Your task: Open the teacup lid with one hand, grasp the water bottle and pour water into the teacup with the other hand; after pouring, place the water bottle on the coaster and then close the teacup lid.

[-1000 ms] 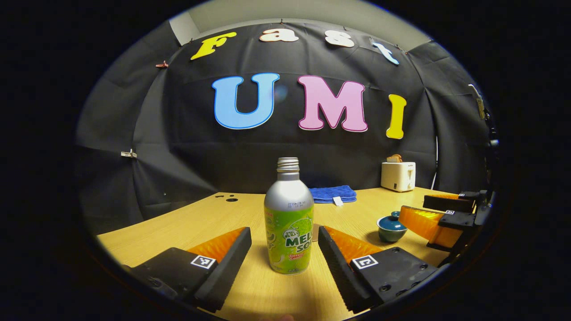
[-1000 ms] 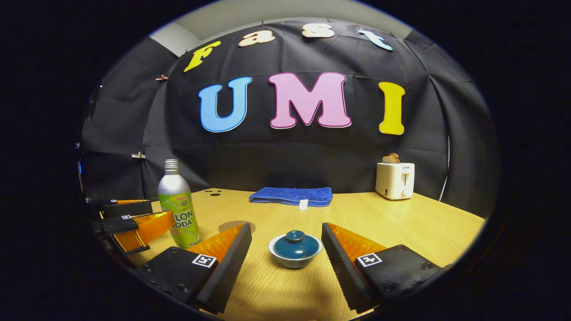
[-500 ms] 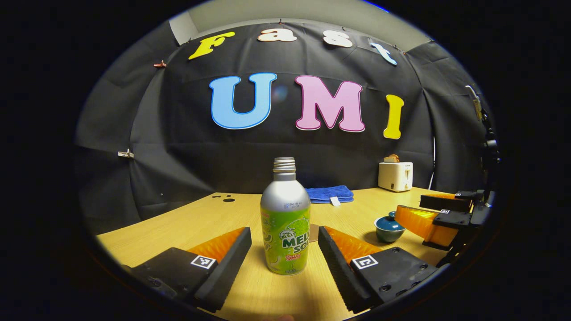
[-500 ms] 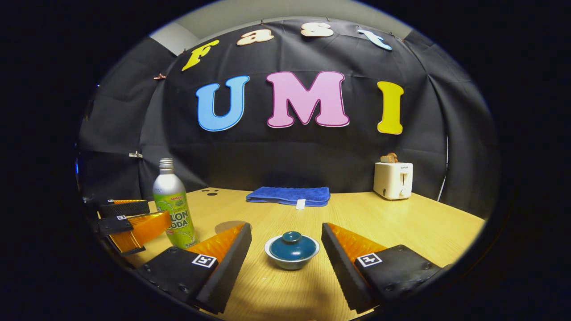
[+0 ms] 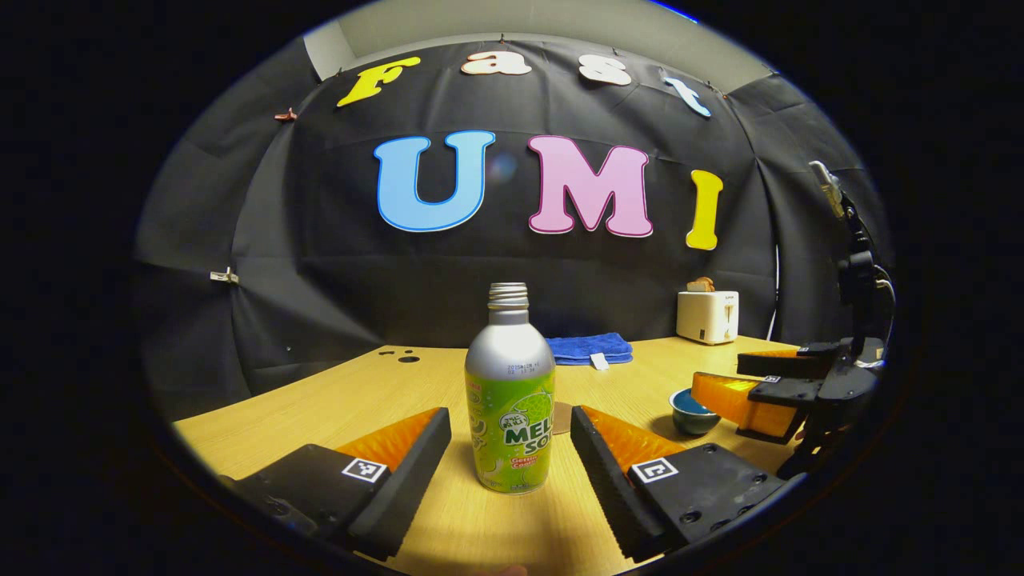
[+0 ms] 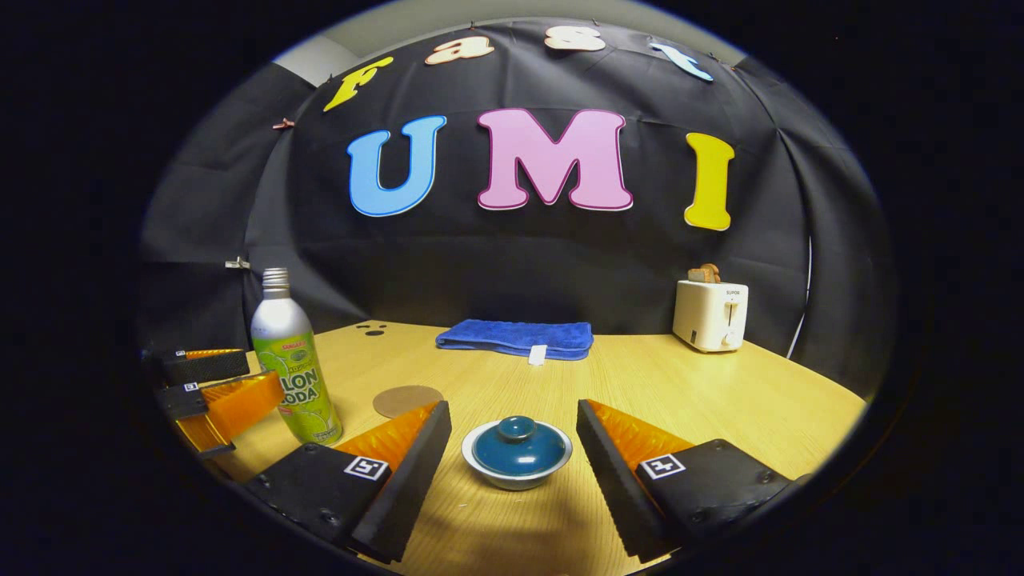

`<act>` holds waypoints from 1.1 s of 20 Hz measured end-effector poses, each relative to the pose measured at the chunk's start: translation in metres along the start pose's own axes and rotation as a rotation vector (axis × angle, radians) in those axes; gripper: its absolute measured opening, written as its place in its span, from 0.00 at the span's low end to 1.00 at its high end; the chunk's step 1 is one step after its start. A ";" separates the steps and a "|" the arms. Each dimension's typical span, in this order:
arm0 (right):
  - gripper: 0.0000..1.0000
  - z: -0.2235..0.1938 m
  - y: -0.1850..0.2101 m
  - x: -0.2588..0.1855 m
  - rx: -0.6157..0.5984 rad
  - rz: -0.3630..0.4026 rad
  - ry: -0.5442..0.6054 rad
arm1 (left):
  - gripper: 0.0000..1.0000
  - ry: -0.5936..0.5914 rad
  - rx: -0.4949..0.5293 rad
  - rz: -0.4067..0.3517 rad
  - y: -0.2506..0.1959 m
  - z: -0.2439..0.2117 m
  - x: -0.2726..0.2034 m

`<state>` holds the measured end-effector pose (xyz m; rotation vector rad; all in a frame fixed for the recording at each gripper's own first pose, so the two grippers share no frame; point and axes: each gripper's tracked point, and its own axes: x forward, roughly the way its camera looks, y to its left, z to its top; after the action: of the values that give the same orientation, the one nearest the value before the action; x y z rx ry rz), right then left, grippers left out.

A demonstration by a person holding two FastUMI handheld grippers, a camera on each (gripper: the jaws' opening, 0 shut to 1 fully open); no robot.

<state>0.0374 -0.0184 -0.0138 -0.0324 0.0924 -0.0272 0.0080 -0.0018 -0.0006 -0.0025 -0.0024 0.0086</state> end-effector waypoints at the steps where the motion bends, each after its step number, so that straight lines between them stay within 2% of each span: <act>1: 0.98 -0.001 -0.002 0.003 -0.007 -0.006 0.010 | 0.95 0.000 0.000 -0.005 -0.002 0.000 0.001; 2: 0.97 -0.002 -0.003 0.007 -0.014 -0.007 0.018 | 0.95 -0.001 0.000 -0.011 -0.003 0.000 0.000; 3: 0.89 -0.003 -0.003 0.011 -0.021 -0.005 0.025 | 0.95 -0.001 0.000 -0.012 -0.002 0.000 0.000; 5: 0.81 -0.005 -0.001 0.017 -0.041 0.003 0.040 | 0.95 -0.001 0.000 -0.012 -0.002 0.001 -0.001; 7: 0.81 -0.006 0.001 0.024 -0.065 0.012 0.054 | 0.95 0.000 0.000 -0.011 -0.003 0.000 0.000; 10: 0.72 -0.014 0.006 0.032 -0.083 0.039 0.096 | 0.95 -0.001 0.000 -0.011 -0.003 0.001 0.000; 13: 0.52 -0.019 0.007 0.036 -0.086 0.049 0.134 | 0.95 0.000 0.000 -0.011 -0.003 0.001 0.000; 16: 0.52 -0.018 0.005 0.035 -0.080 0.057 0.144 | 0.95 -0.001 0.000 -0.012 -0.003 0.000 0.000; 18: 0.37 -0.019 0.007 0.036 -0.067 0.063 0.150 | 0.95 -0.001 0.000 -0.012 -0.003 0.000 0.000; 19: 0.42 -0.020 0.006 0.037 -0.067 0.063 0.150 | 0.95 -0.001 0.000 -0.012 -0.004 0.000 0.000; 20: 0.42 -0.018 0.006 0.037 -0.076 0.058 0.144 | 0.95 -0.001 0.000 -0.012 -0.003 0.000 0.000; 21: 0.38 -0.019 0.004 0.036 -0.083 0.054 0.141 | 0.95 -0.001 0.000 -0.012 -0.003 0.001 0.000; 22: 0.28 -0.019 0.004 0.036 -0.090 0.051 0.141 | 0.95 -0.001 -0.001 -0.012 -0.003 0.000 0.000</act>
<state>0.0718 -0.0161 -0.0360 -0.1184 0.2351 0.0256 0.0082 -0.0051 -0.0006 -0.0030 -0.0031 -0.0034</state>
